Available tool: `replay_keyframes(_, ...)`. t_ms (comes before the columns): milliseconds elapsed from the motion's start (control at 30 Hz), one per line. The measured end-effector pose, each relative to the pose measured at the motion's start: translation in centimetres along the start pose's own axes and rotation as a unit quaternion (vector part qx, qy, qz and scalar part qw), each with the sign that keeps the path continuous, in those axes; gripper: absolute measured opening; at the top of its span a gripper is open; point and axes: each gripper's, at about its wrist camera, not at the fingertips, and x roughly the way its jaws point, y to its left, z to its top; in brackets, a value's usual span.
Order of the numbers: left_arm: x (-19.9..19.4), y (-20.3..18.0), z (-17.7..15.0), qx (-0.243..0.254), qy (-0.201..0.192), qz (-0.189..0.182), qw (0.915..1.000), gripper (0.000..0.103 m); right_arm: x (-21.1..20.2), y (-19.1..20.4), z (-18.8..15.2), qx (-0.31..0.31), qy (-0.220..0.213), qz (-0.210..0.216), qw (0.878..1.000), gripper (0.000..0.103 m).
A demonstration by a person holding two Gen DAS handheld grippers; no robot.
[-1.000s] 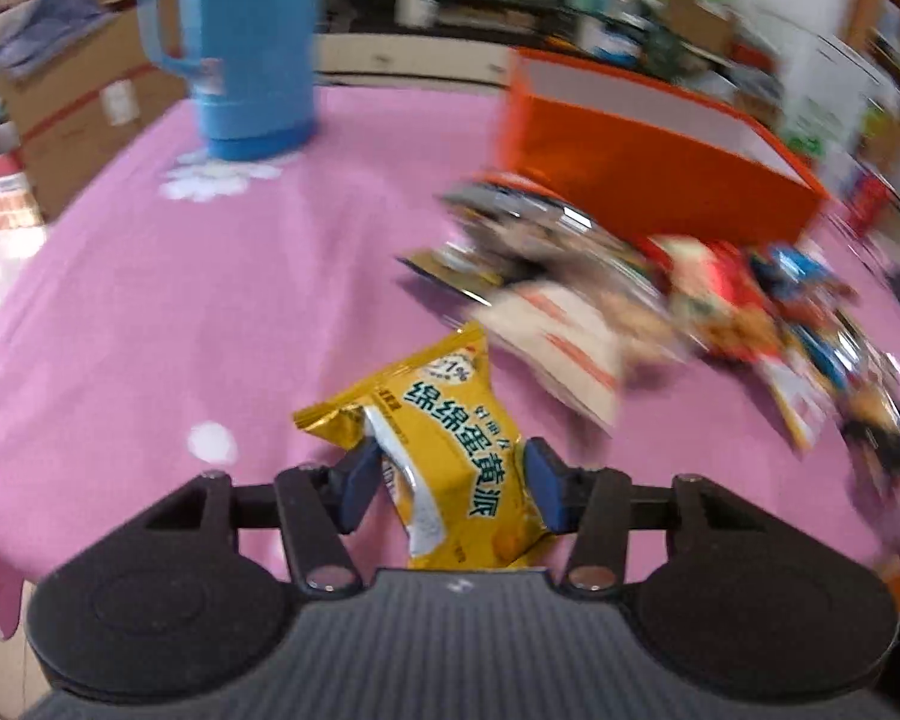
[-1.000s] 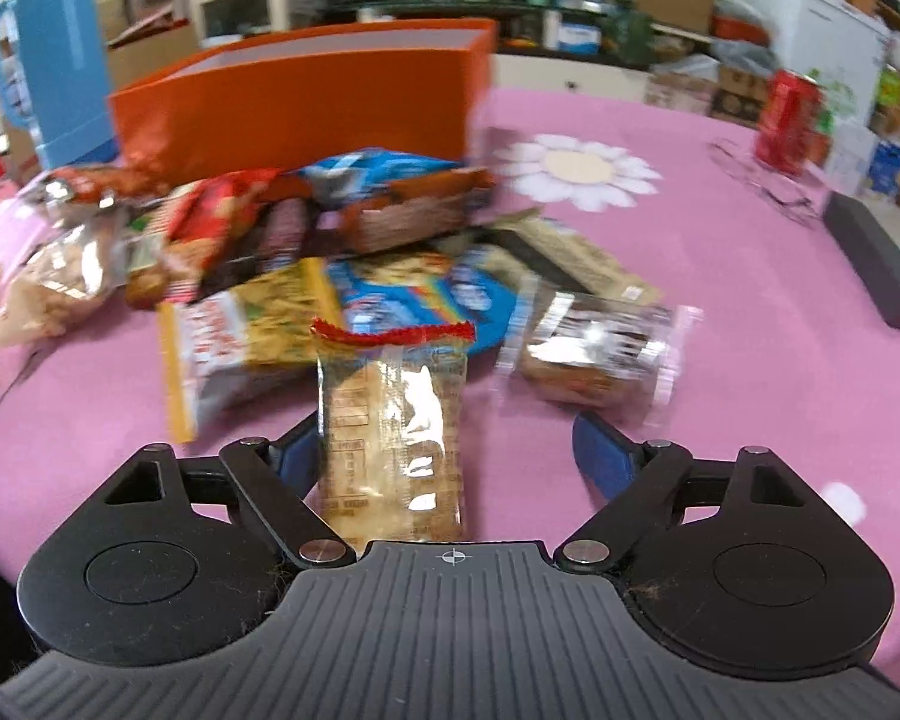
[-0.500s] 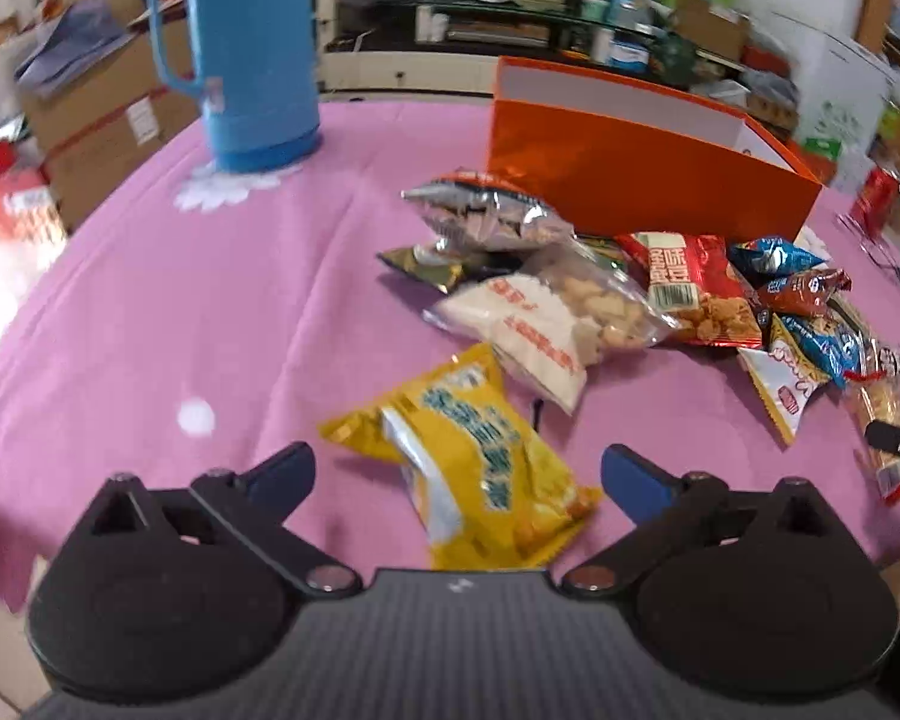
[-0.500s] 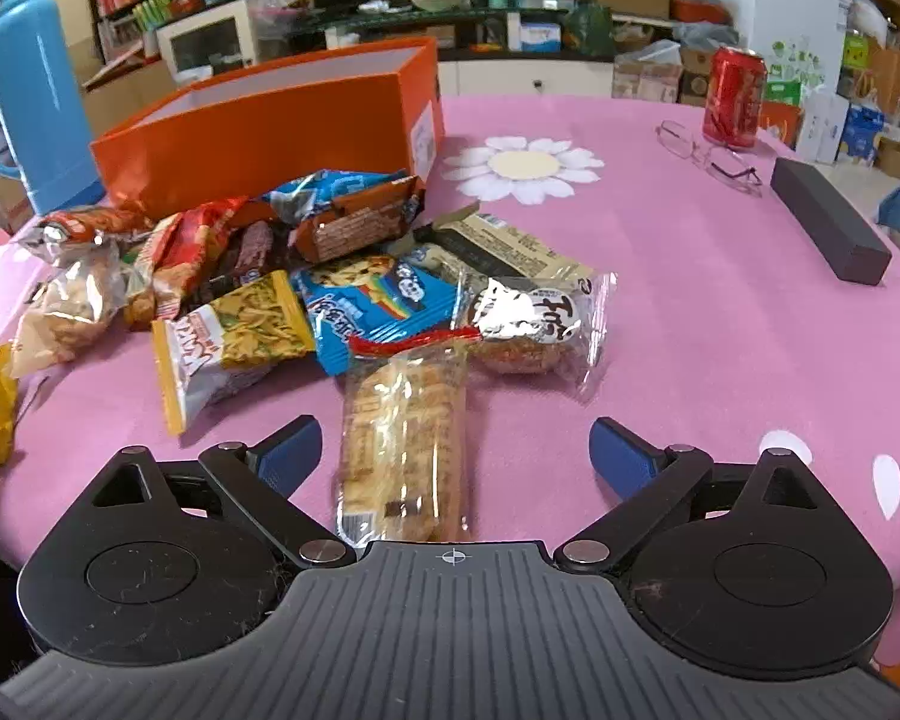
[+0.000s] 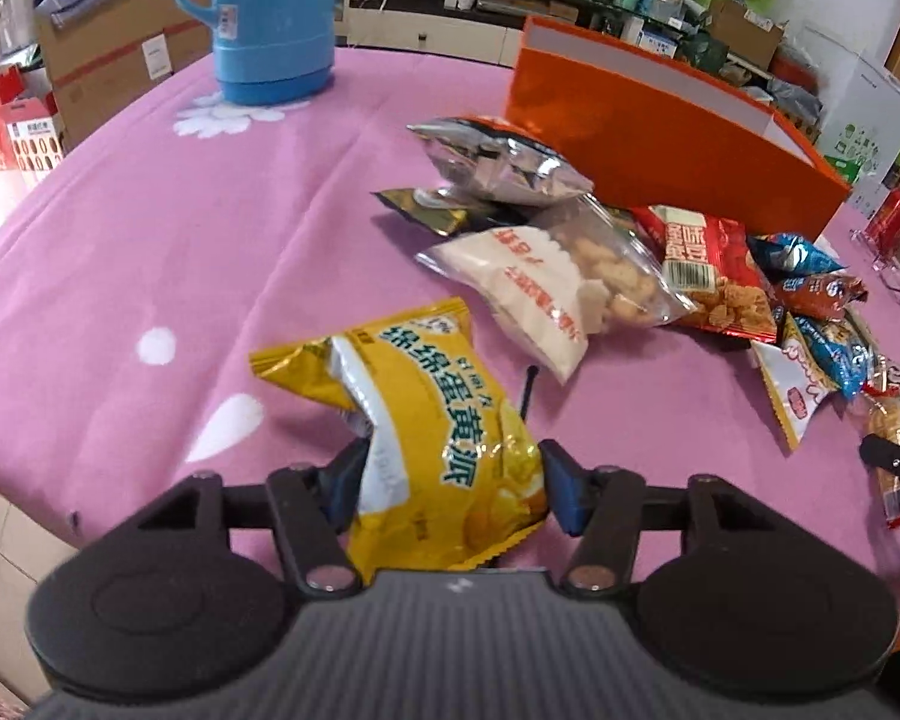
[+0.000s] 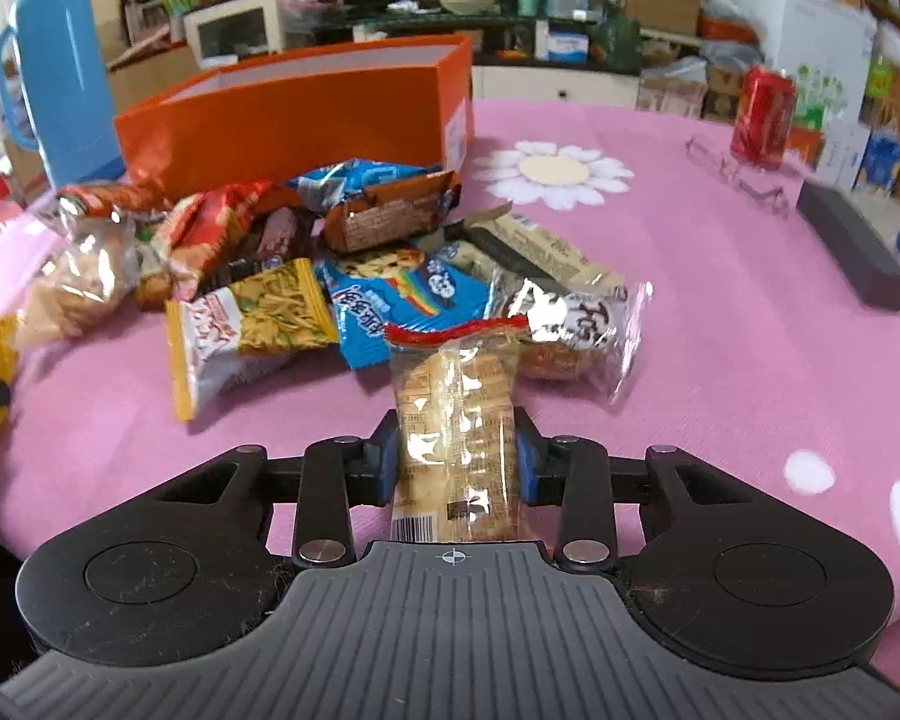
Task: Organize snacks
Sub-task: 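Grasp clear wafer-stick packet with right gripper while left grasps yellow egg-pie bag, then carry both held packets up over the orange box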
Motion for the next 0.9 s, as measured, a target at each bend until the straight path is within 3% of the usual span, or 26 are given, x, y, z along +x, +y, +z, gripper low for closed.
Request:
replay_keyframes(200, -2.9, 0.4, 1.9, 0.003, -0.037, -0.021, 0.9991, 0.059, -2.2, -0.3, 1.3, 0.033, -0.038, 0.039, 0.998, 0.015)
replay_keyframes(300, -3.0, -0.9, 5.2, 0.009, -0.055, -0.053, 0.9970, 0.059, -3.8, 0.1, 3.7, 0.037, -0.075, 0.059, 0.995, 0.015)
replay_keyframes(433, -1.9, -4.3, 11.2, 0.035, -0.096, -0.075, 0.9920, 0.059, -3.7, 0.8, 9.6, 0.017, -0.113, 0.070, 0.991, 0.015)
replay_keyframes(533, 0.1, -7.0, 15.7, 0.049, -0.116, -0.090, 0.9881, 0.058, -1.6, 1.7, 14.8, -0.011, -0.132, 0.060, 0.989, 0.015)
replay_keyframes(667, 4.5, -10.5, 20.8, 0.071, -0.121, -0.098, 0.9853, 0.058, 3.5, 3.2, 19.9, -0.036, -0.121, 0.061, 0.990, 0.015)
replay_keyframes(800, 9.9, -13.2, 23.6, 0.090, -0.100, -0.101, 0.9858, 0.058, 9.0, 4.6, 22.2, -0.057, -0.102, 0.059, 0.991, 0.015)
replay_keyframes(900, 13.5, -14.5, 24.1, 0.101, -0.079, -0.099, 0.9868, 0.058, 12.3, 5.4, 22.6, -0.064, -0.082, 0.061, 0.993, 0.015)
